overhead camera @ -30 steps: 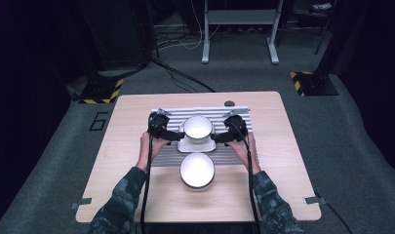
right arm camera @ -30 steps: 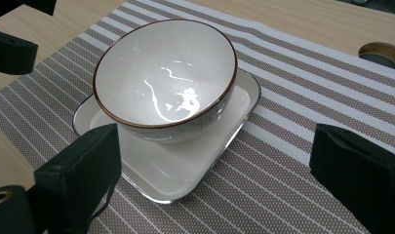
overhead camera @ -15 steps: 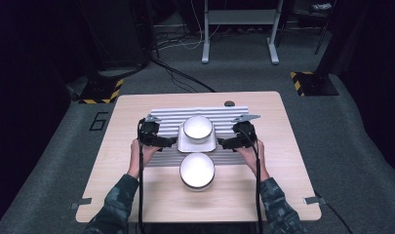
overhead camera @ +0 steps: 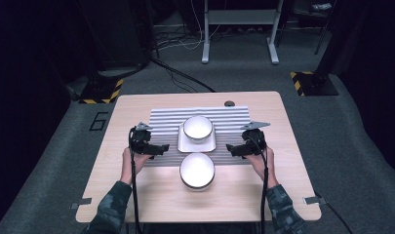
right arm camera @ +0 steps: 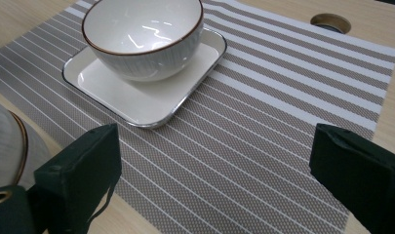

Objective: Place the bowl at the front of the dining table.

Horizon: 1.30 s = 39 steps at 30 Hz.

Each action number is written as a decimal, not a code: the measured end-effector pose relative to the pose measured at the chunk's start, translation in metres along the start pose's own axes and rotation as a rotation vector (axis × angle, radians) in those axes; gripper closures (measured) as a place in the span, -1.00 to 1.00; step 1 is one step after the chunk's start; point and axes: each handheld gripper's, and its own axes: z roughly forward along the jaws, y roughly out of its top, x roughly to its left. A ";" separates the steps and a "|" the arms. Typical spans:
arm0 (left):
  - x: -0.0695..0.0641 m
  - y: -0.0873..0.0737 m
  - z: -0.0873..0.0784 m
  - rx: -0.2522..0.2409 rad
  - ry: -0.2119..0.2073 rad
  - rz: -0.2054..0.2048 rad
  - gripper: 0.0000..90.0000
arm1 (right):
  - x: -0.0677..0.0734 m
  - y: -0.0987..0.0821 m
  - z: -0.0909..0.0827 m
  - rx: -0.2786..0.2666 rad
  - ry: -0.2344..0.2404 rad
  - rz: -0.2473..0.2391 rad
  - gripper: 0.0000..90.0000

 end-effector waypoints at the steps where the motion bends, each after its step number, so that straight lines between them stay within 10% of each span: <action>1: 0.001 -0.003 -0.001 0.000 -0.001 -0.004 -0.94 | -0.001 -0.002 -0.001 -0.001 -0.002 0.003 -0.91; 39: 0.015 -0.085 -0.043 -0.008 0.074 -0.038 -0.95 | -0.019 -0.082 -0.045 0.036 -0.115 0.039 -0.89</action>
